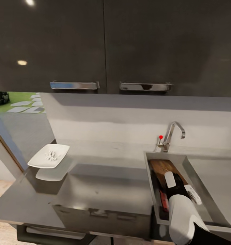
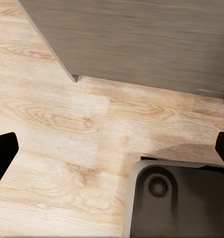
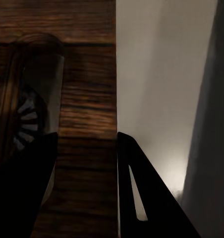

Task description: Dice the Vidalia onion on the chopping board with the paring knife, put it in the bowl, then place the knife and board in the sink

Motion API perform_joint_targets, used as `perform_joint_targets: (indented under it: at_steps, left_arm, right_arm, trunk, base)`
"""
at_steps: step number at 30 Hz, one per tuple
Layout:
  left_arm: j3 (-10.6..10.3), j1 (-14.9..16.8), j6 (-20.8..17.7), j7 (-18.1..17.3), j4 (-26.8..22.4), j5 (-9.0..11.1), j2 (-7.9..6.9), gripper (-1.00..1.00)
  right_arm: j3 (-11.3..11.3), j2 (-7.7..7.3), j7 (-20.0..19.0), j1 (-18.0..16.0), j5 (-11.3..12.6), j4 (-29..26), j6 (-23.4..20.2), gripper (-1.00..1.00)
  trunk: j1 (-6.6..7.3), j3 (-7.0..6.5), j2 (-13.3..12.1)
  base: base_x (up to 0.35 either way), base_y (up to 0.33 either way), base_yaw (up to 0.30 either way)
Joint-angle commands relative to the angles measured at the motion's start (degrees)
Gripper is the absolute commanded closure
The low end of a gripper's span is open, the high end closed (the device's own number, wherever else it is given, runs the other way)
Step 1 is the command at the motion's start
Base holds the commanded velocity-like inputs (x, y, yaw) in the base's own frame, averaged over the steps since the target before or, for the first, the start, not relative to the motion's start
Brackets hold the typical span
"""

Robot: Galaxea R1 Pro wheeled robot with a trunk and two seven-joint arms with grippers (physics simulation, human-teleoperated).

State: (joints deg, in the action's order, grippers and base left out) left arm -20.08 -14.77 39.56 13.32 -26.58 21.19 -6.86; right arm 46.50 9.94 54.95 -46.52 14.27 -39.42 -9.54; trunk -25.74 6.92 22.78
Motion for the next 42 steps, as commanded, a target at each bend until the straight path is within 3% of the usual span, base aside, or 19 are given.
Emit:
perform_joint_targets:
  at_steps: [1, 13, 20, 35, 36, 42]
  left_arm:
    - [-0.50, 0.00, 0.08, 0.48, -0.12, 0.25, -0.09, -1.00]
    - [-0.48, 0.00, 0.10, 0.48, -0.13, 0.25, -0.09, -1.00]
    - [-0.50, 0.00, 0.08, 0.48, -0.12, 0.25, -0.09, -1.00]
    - [-0.48, 0.00, 0.08, 0.48, -0.06, 0.25, -0.09, -1.00]
    - [-0.48, 0.00, 0.08, 0.48, -0.05, 0.25, -0.09, -1.00]
    - [-0.50, 0.00, 0.08, 0.48, -0.05, 0.25, -0.09, -1.00]
  right_arm:
    - [0.22, 0.06, 0.06, -0.06, -0.15, -0.15, -0.57, 1.00]
    - [0.26, 0.06, -0.02, -0.06, -0.21, 0.17, -0.35, 1.00]
    - [0.21, 0.06, -0.23, -0.05, -0.13, 3.28, 3.69, 1.00]
    - [0.14, 0.06, -0.29, -0.05, -0.23, 3.49, 4.01, 1.00]
    - [0.14, 0.06, -0.28, -0.04, -0.22, 3.48, 4.01, -1.00]
    - [0.10, 0.06, -0.36, -0.06, -0.21, 3.42, 4.01, -1.00]
  trunk:
    - [-0.04, 0.21, 0.14]
    - [-0.04, 1.31, 0.14]
    - [-0.04, 1.96, 0.14]
    - [-0.04, 3.15, 0.14]
    - [-0.04, 3.17, 0.14]
    - [-0.04, 3.19, 0.14]
  base:
    - [0.000, -0.160, 0.000]
    - [0.000, -0.086, 0.000]
    - [0.000, -0.001, 0.000]
    - [0.000, 0.000, 0.000]
    - [0.000, 0.000, 0.000]
    - [0.000, 0.000, 0.000]
